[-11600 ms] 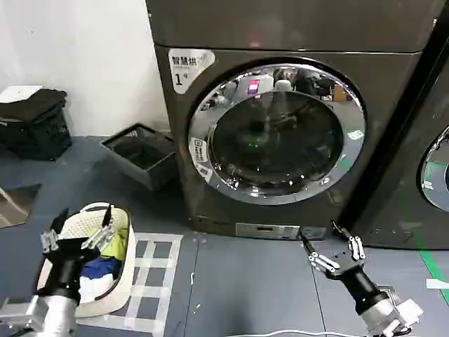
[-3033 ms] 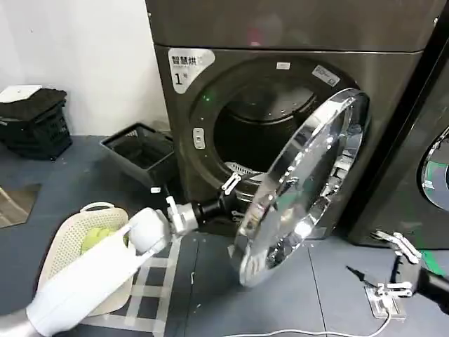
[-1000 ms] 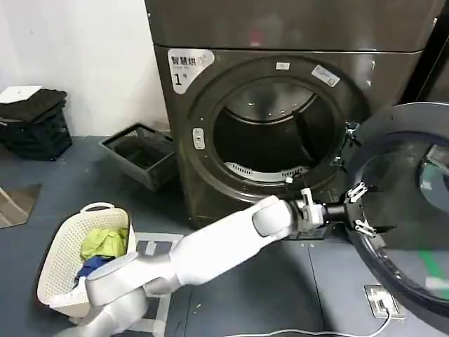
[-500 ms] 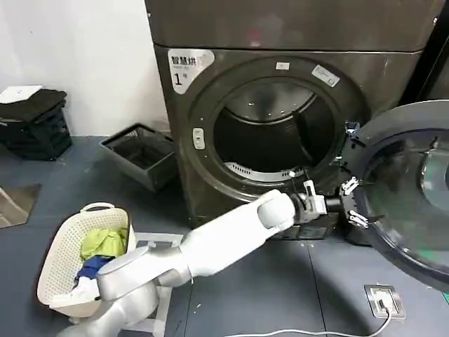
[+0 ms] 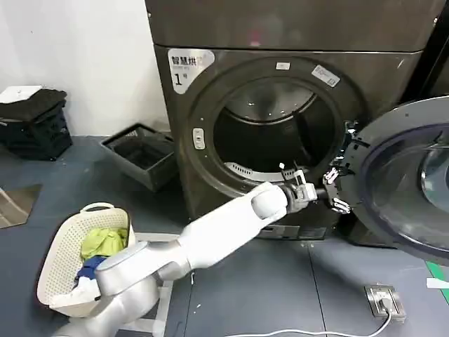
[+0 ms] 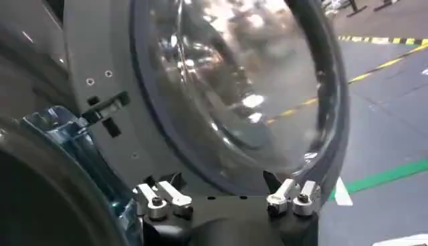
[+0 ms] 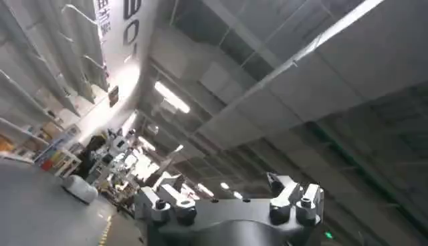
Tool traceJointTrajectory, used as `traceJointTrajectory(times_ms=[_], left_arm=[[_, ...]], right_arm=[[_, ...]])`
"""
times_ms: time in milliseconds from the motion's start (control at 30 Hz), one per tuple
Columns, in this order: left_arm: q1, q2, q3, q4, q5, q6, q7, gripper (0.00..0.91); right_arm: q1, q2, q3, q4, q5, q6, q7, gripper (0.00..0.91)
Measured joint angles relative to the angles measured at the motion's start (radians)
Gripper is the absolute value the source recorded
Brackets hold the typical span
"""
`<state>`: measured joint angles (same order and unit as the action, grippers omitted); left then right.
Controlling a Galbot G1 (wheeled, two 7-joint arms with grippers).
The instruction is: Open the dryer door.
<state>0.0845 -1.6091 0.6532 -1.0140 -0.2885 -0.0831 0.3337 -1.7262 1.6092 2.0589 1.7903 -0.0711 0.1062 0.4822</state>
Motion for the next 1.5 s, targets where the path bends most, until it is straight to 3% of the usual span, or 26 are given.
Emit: traceJointTrajectory(times_ms=[233,500,633,800,1100,1500], left_arm=[[0.02,0.0,0.0,-0.09,-0.028,0.071,0.0,0.907],[0.038,0.0,0.001,-0.292,-0.074,0.186,-0.003,0.907],[0.049,0.005,0.004,-0.396,-0.074,0.185,-0.003,0.907],[0.06,0.139,0.008,-0.495,-0.069,0.182,-0.003,0.907],[0.074,0.387,0.037,-0.635,-0.005,0.098,0.002,0.907],[0.032,0.696,0.11,-0.714,0.297,-0.055,0.073,0.907]], right_arm=[[0.013,0.0,0.001,-0.025,0.002,-0.025,-0.005,0.907],[0.017,0.0,0.007,-0.049,0.024,-0.03,-0.026,0.907],[0.014,0.0,-0.001,-0.047,0.056,-0.031,-0.036,0.907],[0.01,0.0,-0.007,-0.045,0.086,-0.034,-0.048,0.907],[0.022,0.0,-0.024,-0.046,0.082,-0.025,-0.074,0.907],[0.04,0.0,-0.065,-0.051,0.074,-0.03,-0.107,0.907]])
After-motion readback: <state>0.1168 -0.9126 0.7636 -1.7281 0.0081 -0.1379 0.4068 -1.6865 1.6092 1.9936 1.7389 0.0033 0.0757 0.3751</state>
